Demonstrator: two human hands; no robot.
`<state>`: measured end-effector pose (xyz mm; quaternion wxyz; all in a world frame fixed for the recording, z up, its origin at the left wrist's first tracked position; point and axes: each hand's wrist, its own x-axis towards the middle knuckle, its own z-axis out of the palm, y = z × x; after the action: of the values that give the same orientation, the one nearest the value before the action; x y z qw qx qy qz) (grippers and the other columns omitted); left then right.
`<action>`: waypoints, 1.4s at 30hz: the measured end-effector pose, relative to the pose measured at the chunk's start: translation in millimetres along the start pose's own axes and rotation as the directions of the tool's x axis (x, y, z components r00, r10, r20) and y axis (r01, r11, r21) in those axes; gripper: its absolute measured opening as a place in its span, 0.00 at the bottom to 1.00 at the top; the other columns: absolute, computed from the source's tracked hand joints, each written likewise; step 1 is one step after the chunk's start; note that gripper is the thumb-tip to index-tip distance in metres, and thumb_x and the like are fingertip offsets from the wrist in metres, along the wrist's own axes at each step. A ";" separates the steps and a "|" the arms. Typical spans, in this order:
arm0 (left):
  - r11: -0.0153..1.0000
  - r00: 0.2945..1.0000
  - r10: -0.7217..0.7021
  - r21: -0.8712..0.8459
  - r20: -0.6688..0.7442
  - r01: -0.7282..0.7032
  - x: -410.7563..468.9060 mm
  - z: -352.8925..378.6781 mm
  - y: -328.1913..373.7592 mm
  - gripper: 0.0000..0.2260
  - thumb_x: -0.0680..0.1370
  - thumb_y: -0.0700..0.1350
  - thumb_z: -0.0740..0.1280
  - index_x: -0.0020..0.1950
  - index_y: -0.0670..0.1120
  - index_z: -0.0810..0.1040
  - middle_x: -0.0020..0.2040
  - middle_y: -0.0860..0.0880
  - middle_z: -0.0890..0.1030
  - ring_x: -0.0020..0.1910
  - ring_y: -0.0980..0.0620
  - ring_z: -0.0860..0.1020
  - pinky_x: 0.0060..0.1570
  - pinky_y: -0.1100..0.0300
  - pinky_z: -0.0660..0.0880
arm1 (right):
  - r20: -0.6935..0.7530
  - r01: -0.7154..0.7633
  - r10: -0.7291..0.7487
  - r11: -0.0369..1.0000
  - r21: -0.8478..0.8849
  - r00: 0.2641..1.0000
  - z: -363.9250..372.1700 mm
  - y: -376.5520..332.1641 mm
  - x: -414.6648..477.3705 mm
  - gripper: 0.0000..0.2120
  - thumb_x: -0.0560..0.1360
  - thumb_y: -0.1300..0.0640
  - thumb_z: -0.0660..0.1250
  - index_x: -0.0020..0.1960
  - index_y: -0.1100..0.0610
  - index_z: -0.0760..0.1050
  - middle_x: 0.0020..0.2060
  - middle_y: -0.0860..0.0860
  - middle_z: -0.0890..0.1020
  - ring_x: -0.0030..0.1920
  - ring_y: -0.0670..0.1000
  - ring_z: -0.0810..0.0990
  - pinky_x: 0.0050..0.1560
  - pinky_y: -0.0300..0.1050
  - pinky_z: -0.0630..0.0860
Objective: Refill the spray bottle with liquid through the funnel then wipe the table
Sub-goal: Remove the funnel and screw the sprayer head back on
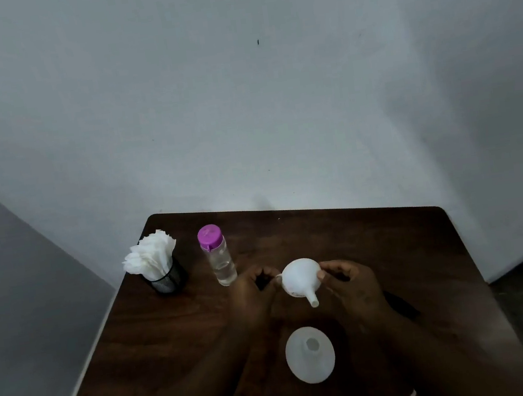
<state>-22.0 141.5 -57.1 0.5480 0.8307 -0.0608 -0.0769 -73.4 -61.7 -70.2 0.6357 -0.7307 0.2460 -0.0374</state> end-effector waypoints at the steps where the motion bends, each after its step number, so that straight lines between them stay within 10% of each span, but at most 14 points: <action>1: 0.999 0.999 -0.044 -0.027 -0.004 0.044 6.8 3.9 -4.6 0.06 0.76 0.39 0.74 0.45 0.50 0.83 0.41 0.57 0.85 0.43 0.61 0.83 0.41 0.69 0.78 | -0.017 -0.033 0.033 0.999 -0.015 0.999 4.6 5.2 8.4 0.11 0.73 0.55 0.75 0.55 0.51 0.83 0.50 0.47 0.86 0.52 0.48 0.84 0.54 0.53 0.82; 12: 0.908 0.911 -0.403 -0.166 -0.087 0.385 69.0 38.4 -57.4 0.02 0.77 0.39 0.73 0.46 0.44 0.82 0.41 0.47 0.86 0.43 0.44 0.85 0.46 0.47 0.84 | -0.058 -0.184 0.177 0.972 -0.148 0.983 47.6 52.4 88.9 0.10 0.72 0.55 0.76 0.53 0.55 0.82 0.48 0.50 0.85 0.49 0.50 0.84 0.52 0.54 0.83; 42: 0.931 0.979 -0.110 0.326 -0.174 0.163 48.0 46.7 -57.4 0.05 0.76 0.42 0.73 0.49 0.51 0.81 0.48 0.54 0.82 0.47 0.55 0.80 0.50 0.57 0.79 | -0.132 -0.175 0.117 0.739 -0.650 0.984 -10.4 29.9 56.0 0.11 0.75 0.50 0.72 0.56 0.51 0.80 0.53 0.48 0.82 0.54 0.49 0.80 0.55 0.46 0.77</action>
<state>17.0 113.0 -130.9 0.3932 0.9182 0.0272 -0.0394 -37.5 -96.1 -111.1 0.3277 -0.8840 0.3257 0.0716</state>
